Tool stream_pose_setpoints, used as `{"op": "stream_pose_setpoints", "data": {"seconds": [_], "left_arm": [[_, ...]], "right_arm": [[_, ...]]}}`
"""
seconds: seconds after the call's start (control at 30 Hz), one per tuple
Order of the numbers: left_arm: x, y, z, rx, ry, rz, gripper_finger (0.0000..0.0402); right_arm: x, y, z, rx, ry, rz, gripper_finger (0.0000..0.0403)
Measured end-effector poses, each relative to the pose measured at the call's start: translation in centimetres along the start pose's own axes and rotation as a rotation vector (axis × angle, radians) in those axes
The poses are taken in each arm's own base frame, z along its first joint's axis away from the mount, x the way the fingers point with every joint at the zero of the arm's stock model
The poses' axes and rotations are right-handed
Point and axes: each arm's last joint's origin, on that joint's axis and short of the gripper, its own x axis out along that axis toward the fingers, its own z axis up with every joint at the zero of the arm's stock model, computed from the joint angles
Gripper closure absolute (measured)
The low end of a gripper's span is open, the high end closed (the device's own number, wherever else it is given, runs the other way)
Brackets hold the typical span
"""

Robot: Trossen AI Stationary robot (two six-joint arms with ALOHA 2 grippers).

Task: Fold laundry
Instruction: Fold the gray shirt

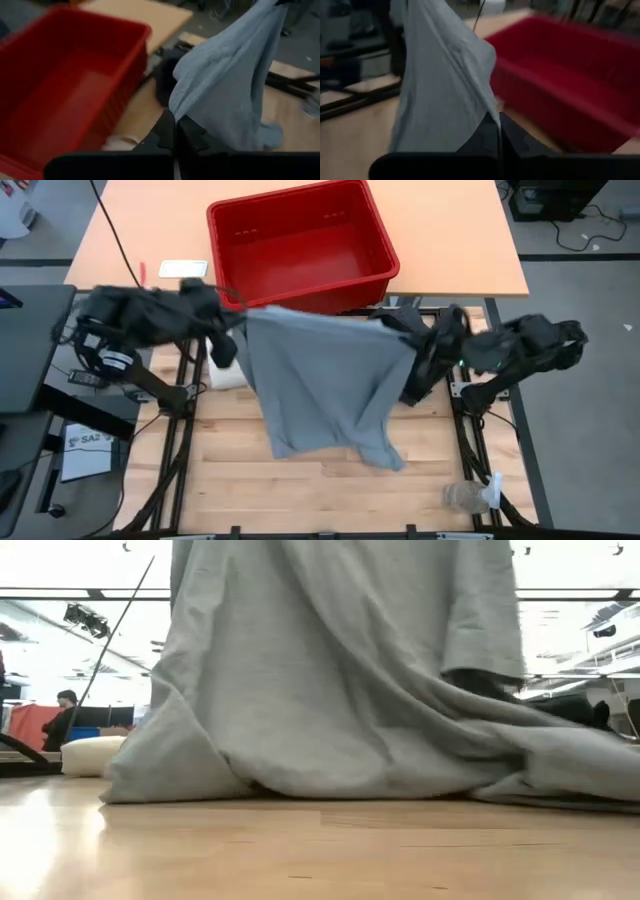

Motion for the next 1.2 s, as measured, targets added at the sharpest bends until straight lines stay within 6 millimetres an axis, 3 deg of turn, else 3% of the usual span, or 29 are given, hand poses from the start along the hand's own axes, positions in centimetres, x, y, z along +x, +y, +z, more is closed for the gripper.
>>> {"op": "stream_pose_setpoints", "data": {"seconds": [0.13, 0.33, 0.7, 0.83, 1.0, 1.2], "left_arm": [[-1.3, 1.9, 1.3, 0.050, -0.134, 0.013, 0.0398], [-3.6, 3.1, 2.9, 0.032, -0.348, -0.032, 0.0398], [-5.6, 1.8, 4.4, 0.106, -0.555, -0.151, 0.0398], [-5.5, 0.9, 3.0, 0.078, -0.431, -0.304, 0.0398], [-5.0, -0.7, 0.4, -0.034, -0.053, -0.663, 0.0398], [-3.6, -5.0, -2.7, -0.079, 0.364, -0.721, 0.0398]], "right_arm": [[-0.8, -1.5, 2.3, -0.079, -0.112, -0.056, 0.0401], [-2.3, -2.7, 5.4, -0.108, -0.215, -0.035, 0.0401], [-5.1, -2.9, 8.5, -0.151, -0.308, 0.056, 0.0401], [-5.0, -2.4, 7.3, -0.055, -0.170, 0.228, 0.0401], [-4.2, -1.0, 5.0, 0.104, 0.163, 0.443, 0.0401], [-3.0, 3.6, 2.2, 0.118, 0.475, 0.571, 0.0401]]}}
